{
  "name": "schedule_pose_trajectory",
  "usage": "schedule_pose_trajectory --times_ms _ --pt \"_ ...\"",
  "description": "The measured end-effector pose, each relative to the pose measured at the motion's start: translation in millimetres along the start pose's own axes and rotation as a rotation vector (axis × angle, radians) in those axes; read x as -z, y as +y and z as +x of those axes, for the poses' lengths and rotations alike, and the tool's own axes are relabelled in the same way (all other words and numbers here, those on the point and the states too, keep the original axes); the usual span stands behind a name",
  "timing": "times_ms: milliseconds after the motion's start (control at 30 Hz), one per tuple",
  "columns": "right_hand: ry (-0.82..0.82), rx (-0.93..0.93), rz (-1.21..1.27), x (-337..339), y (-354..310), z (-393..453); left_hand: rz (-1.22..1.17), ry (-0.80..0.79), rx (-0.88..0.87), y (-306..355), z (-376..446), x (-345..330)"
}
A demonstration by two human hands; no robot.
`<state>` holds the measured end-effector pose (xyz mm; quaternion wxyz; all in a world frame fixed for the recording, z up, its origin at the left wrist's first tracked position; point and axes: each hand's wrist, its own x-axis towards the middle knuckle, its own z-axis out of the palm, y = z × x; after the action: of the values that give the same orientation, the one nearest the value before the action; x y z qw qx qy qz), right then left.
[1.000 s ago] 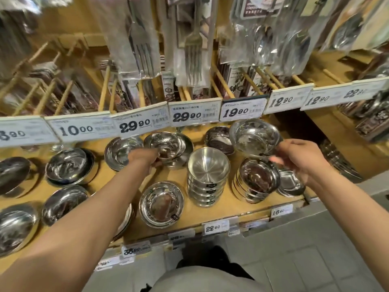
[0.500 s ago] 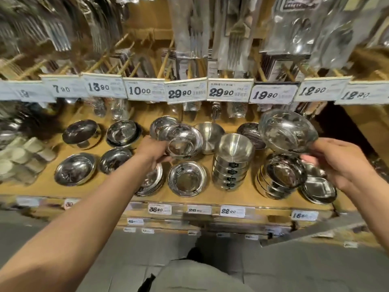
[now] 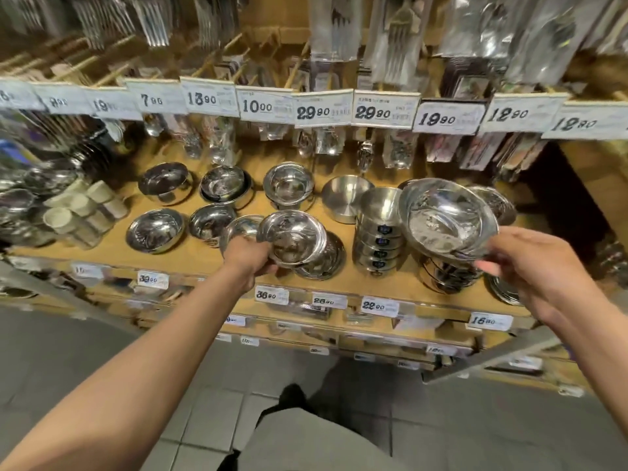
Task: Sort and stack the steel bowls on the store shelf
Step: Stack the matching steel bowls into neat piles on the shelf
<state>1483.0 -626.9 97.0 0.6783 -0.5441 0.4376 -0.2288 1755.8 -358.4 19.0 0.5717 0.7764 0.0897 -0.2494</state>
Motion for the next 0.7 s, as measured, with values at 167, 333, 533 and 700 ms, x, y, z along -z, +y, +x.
schedule_pose_trajectory --times_ms 167,333,533,700 --pt "-0.058 -0.029 -0.042 -27.1 14.1 -18.8 -0.057 0.012 -0.011 3.8 12.5 24.3" --pt "-0.149 -0.020 -0.057 -85.0 32.6 -34.2 -0.076 -0.012 -0.001 14.9 41.8 68.5" --pt "-0.141 -0.077 -0.022 -175.7 53.4 -35.6 -0.085 -0.050 0.002 21.8 73.0 129.4" --pt "-0.063 -0.094 0.003 -228.0 73.4 -29.5 -0.039 -0.191 -0.020 20.3 86.1 137.8"
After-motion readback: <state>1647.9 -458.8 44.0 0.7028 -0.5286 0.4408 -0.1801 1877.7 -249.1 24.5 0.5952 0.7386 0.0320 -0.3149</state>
